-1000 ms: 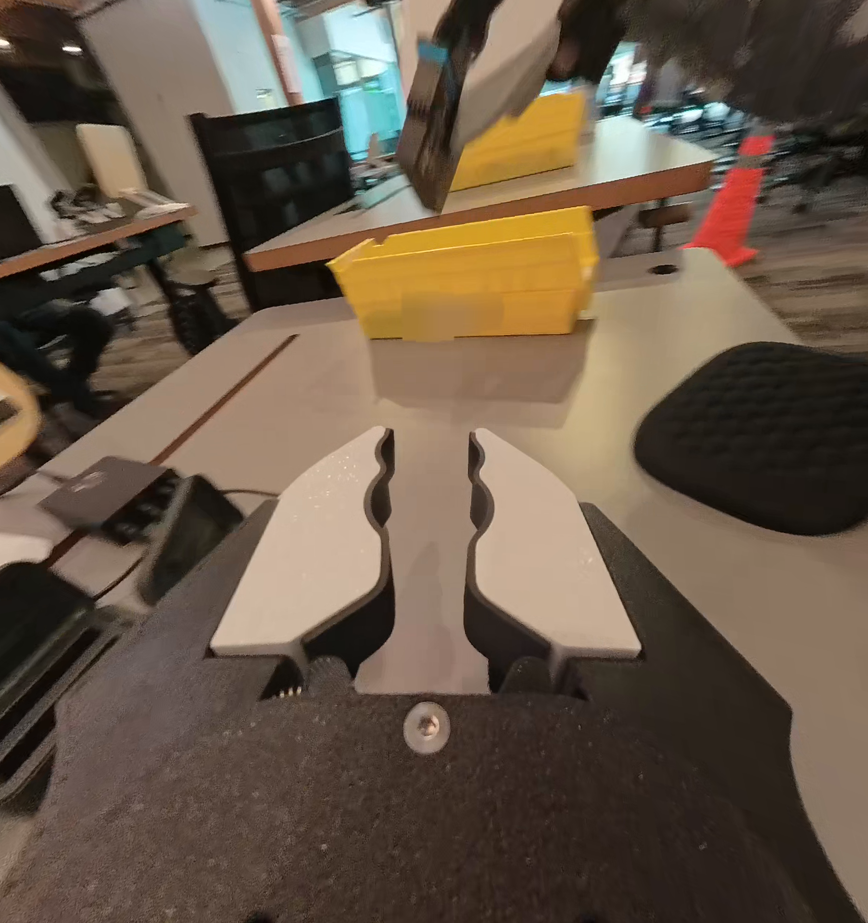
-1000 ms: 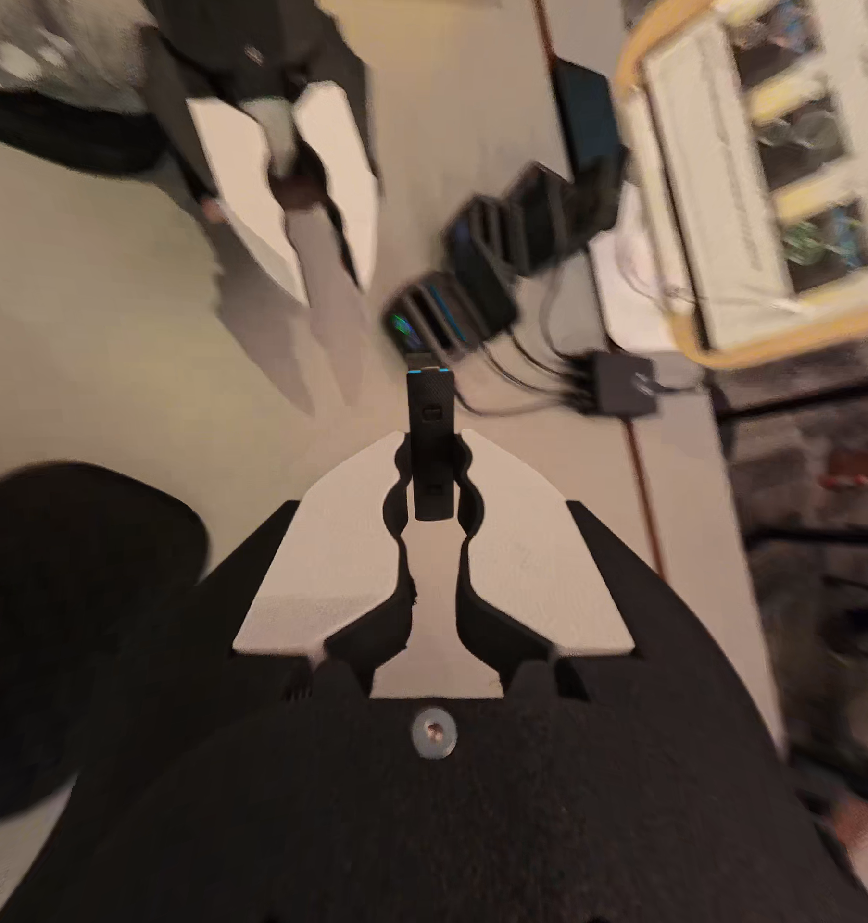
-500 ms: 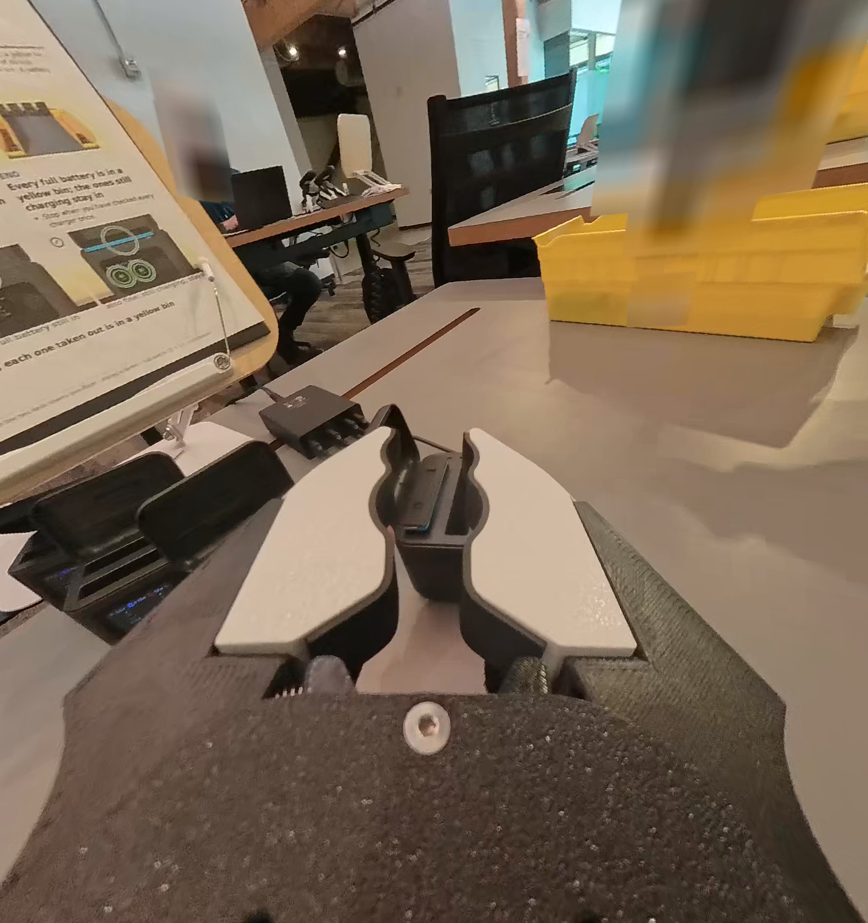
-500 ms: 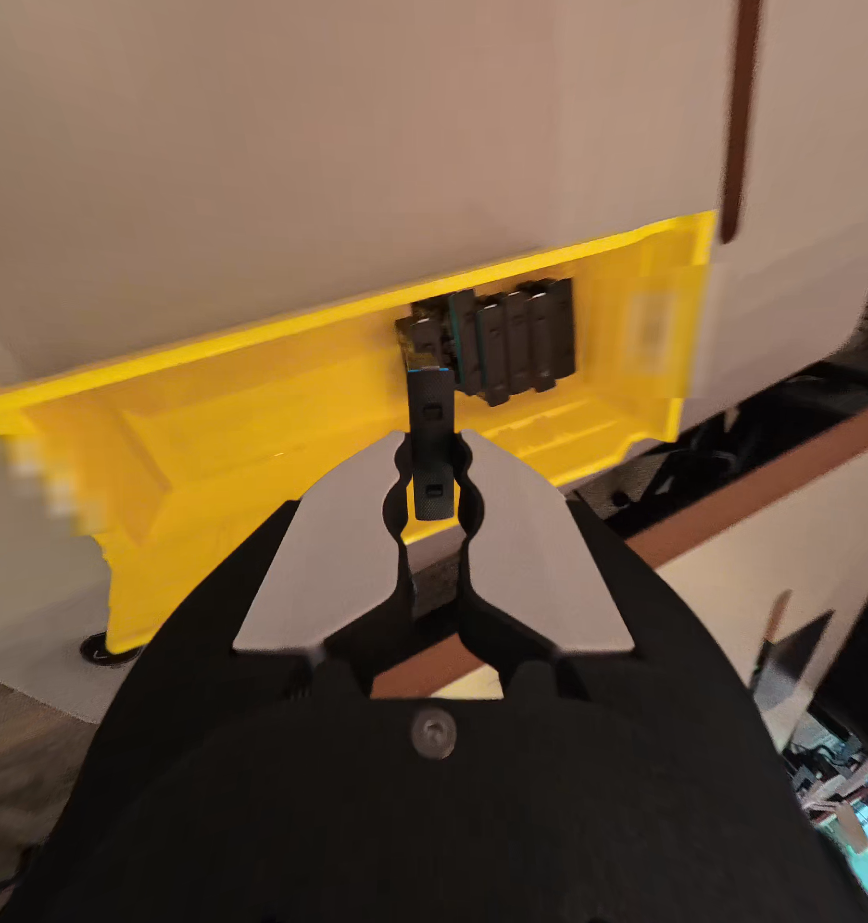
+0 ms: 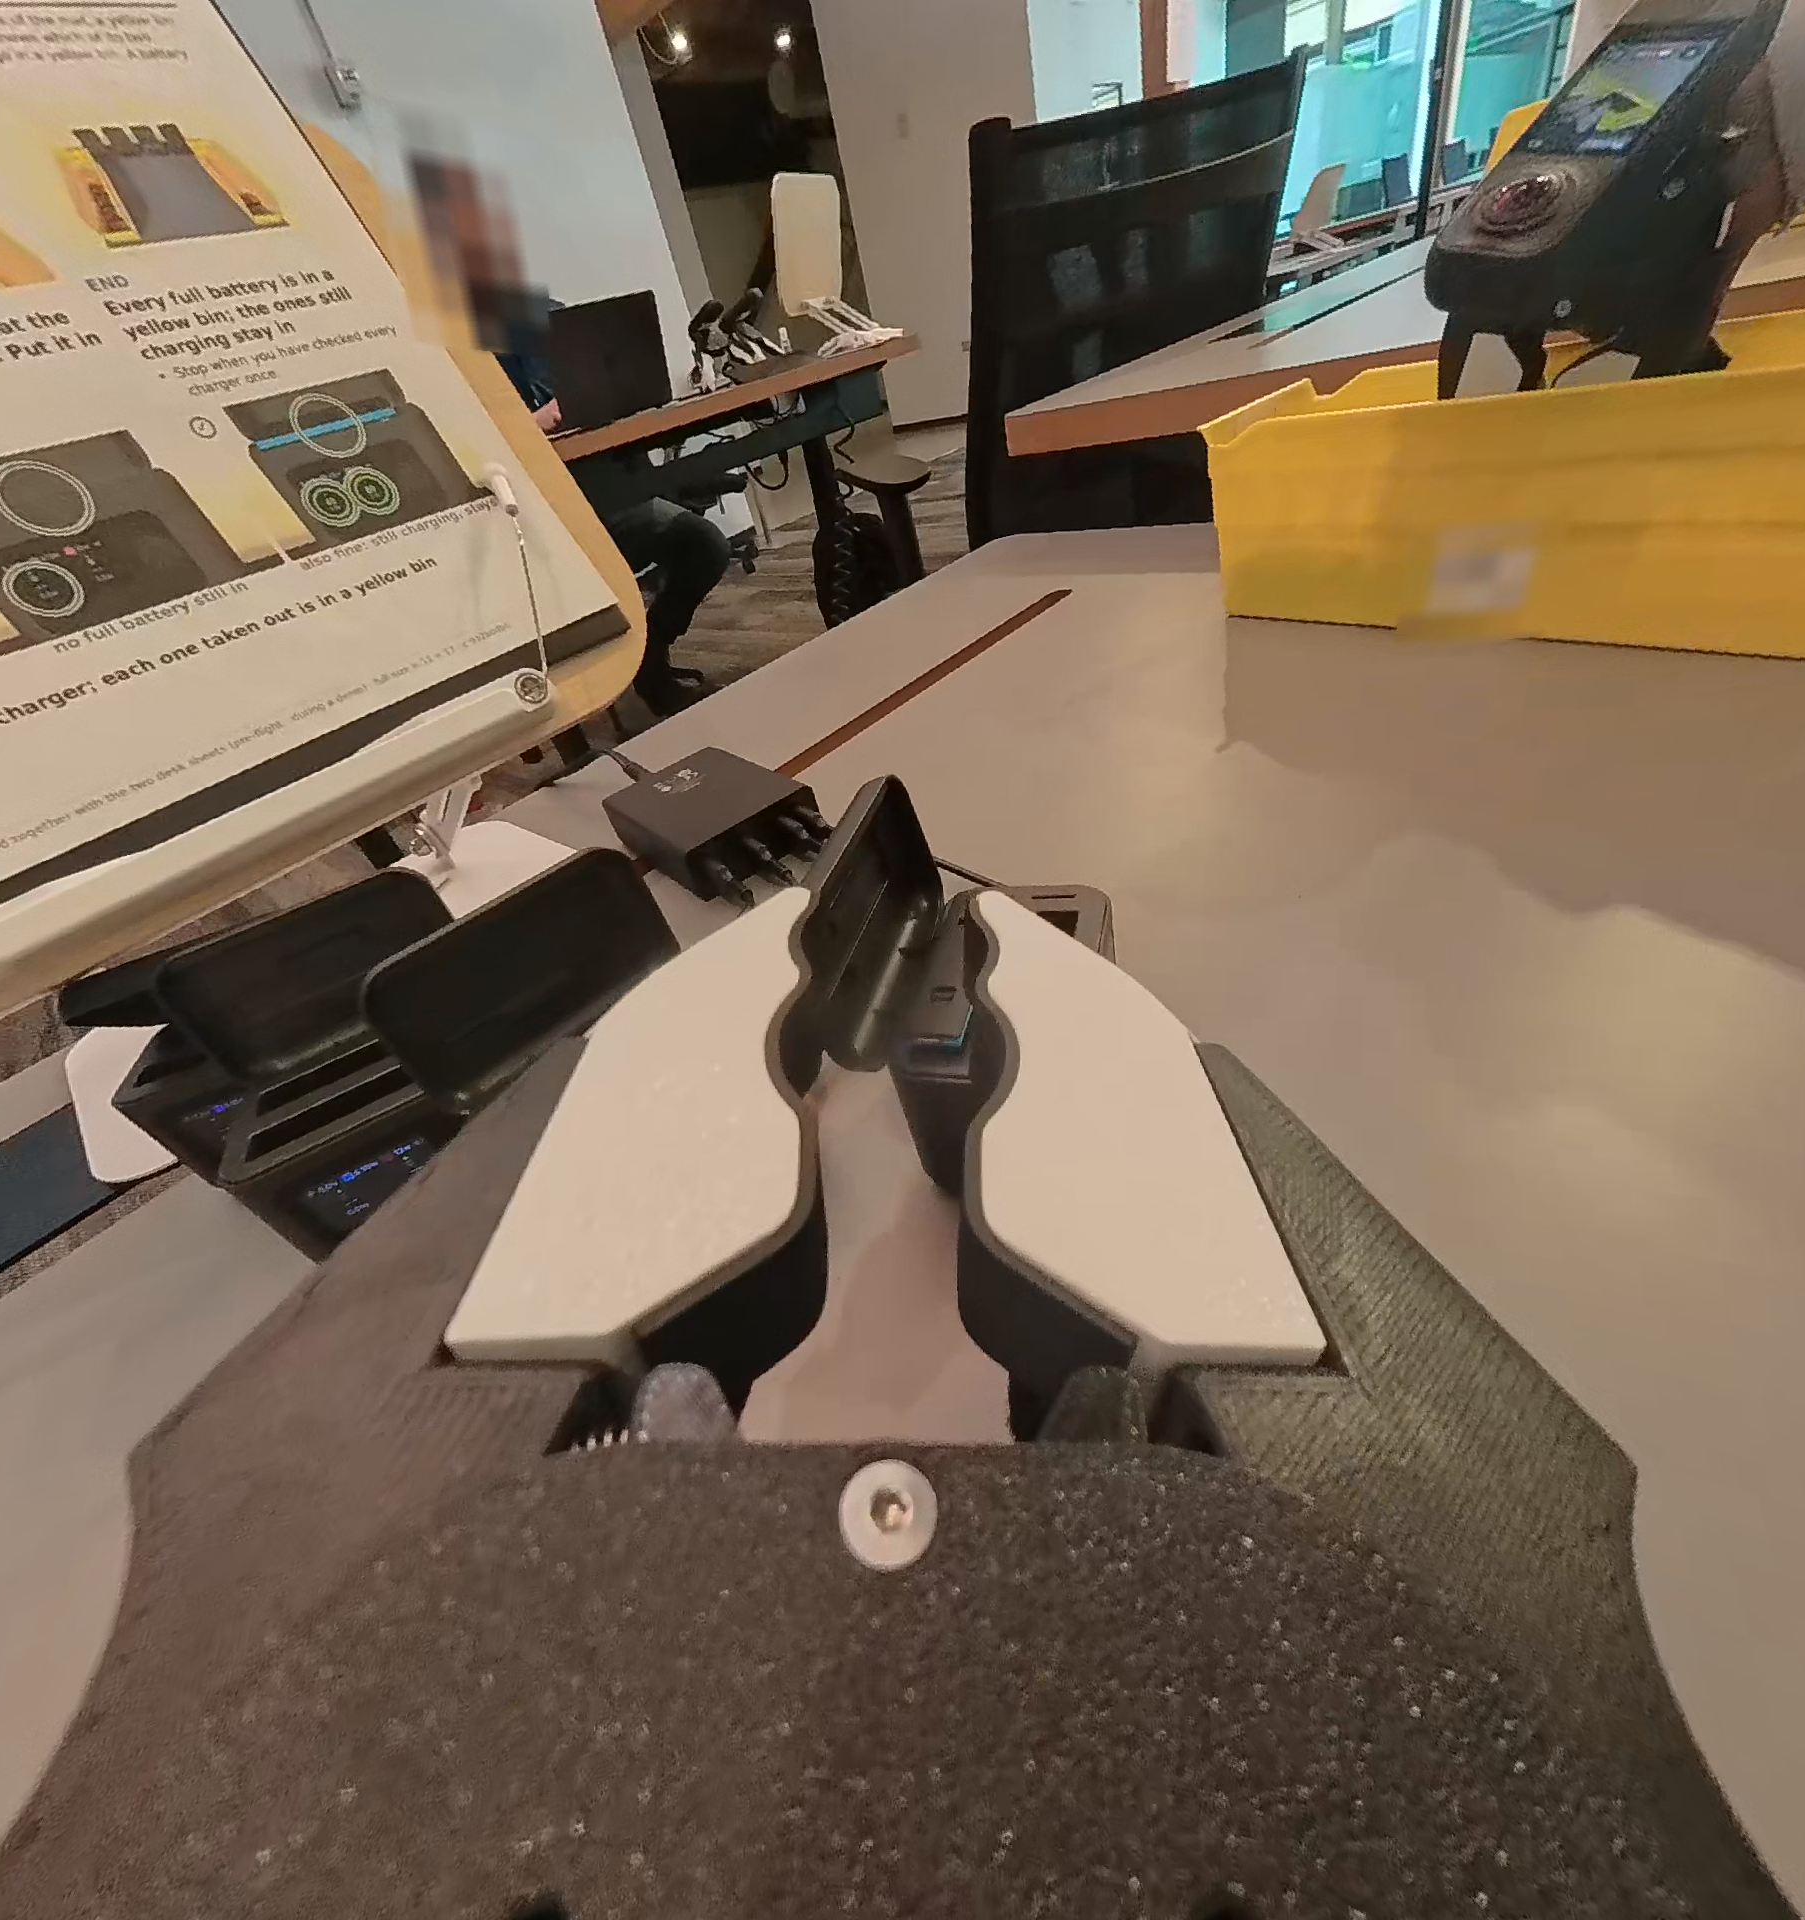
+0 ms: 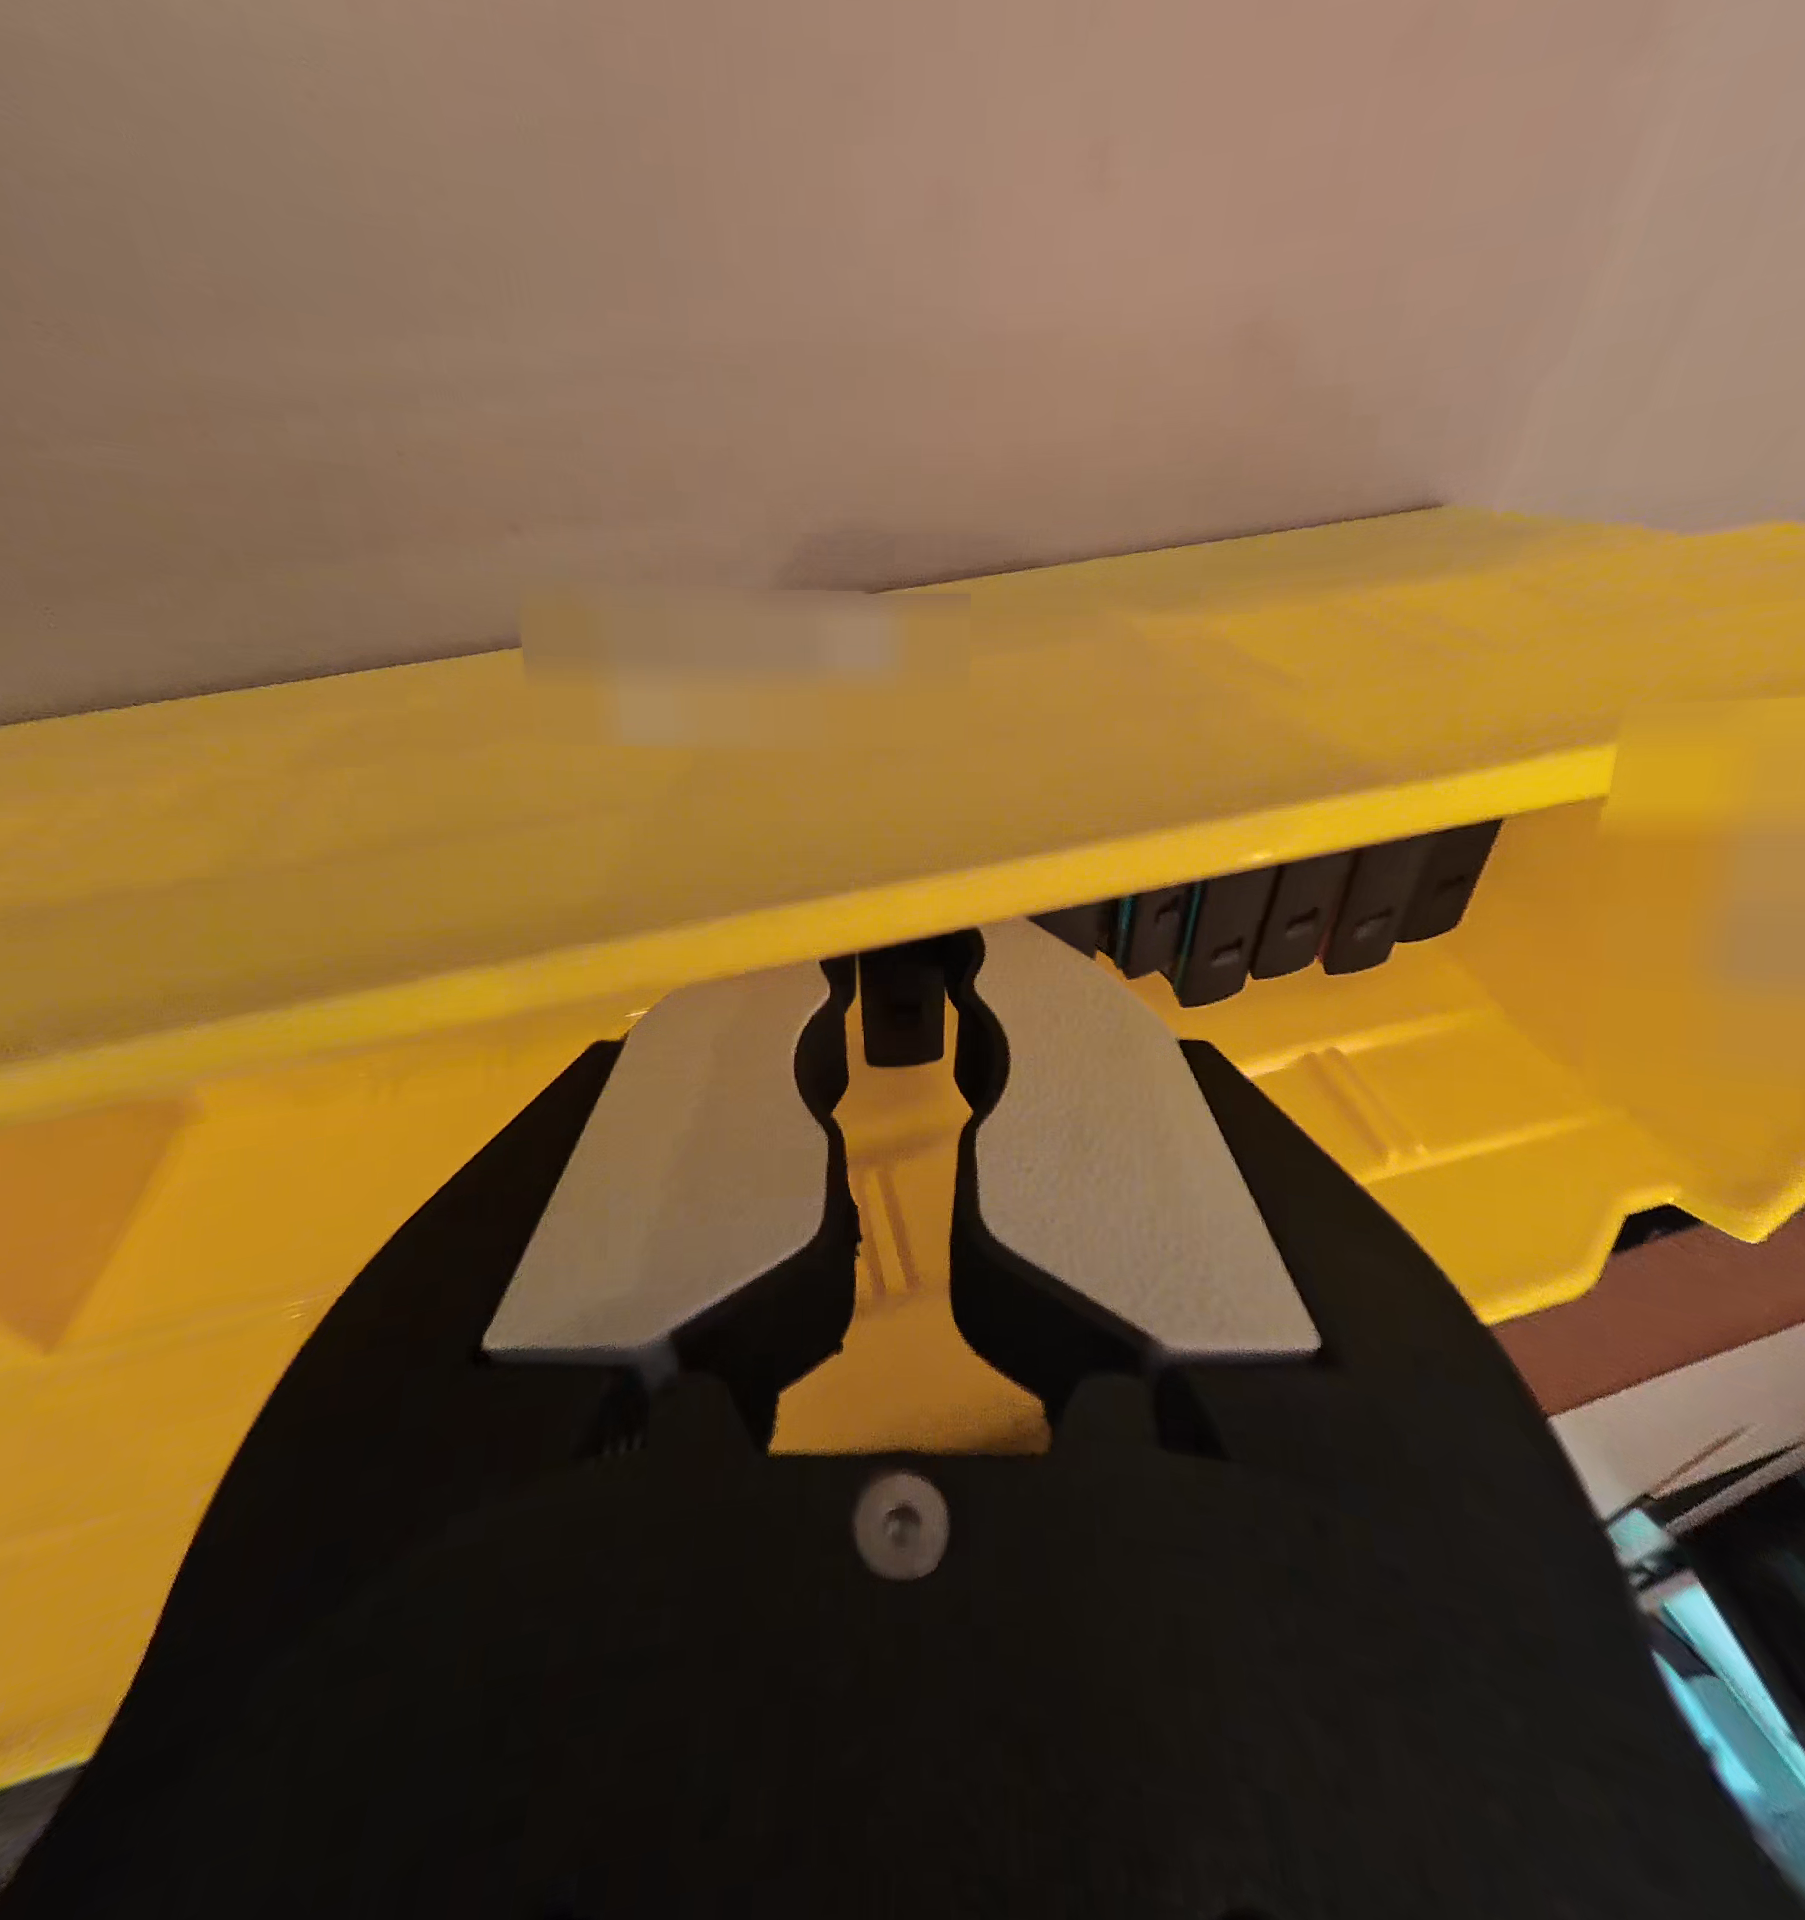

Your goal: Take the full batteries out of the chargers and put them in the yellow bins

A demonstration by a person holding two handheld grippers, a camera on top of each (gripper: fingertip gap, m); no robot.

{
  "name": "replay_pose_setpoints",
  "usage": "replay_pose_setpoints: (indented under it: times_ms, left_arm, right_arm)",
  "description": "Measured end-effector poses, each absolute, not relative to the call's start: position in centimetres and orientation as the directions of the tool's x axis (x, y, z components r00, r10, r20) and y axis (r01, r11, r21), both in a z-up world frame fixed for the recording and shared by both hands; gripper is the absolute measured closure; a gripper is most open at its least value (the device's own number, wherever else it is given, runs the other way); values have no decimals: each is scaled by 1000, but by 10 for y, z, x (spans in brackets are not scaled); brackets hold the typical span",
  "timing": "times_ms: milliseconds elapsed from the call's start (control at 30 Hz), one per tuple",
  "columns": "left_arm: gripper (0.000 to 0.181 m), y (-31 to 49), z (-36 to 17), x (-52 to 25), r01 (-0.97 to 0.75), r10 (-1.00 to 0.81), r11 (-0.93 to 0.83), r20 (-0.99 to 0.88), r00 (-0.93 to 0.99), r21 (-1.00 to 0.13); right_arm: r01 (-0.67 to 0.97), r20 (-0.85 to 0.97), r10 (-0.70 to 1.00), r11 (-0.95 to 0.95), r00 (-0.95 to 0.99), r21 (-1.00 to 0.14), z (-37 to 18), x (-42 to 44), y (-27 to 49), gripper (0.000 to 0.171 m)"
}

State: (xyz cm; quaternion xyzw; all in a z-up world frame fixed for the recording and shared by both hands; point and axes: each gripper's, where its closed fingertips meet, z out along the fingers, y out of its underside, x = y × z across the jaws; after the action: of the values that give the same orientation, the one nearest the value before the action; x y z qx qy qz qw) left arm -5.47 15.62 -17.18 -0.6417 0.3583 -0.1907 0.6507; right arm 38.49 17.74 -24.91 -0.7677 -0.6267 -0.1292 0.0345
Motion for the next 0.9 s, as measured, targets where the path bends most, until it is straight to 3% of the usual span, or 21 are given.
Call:
replay_pose_setpoints:
  times_ms: [400,667,900]
  left_arm:
    - [155,159,-176,-56,-232,-700,91,-228,677,-968]
    - [139,164,-184,-58,-239,-716,31,-188,673,-971]
    - [107,163,-221,-49,-341,-774,-140,-112,623,-929]
  right_arm:
    - [968,402,885,-252,235,-9,-203,380,196,153]
    - [882,617,660,-159,429,-443,-91,258,210,136]
    - [663,429,730,-45,532,-747,-86,116,172,130]
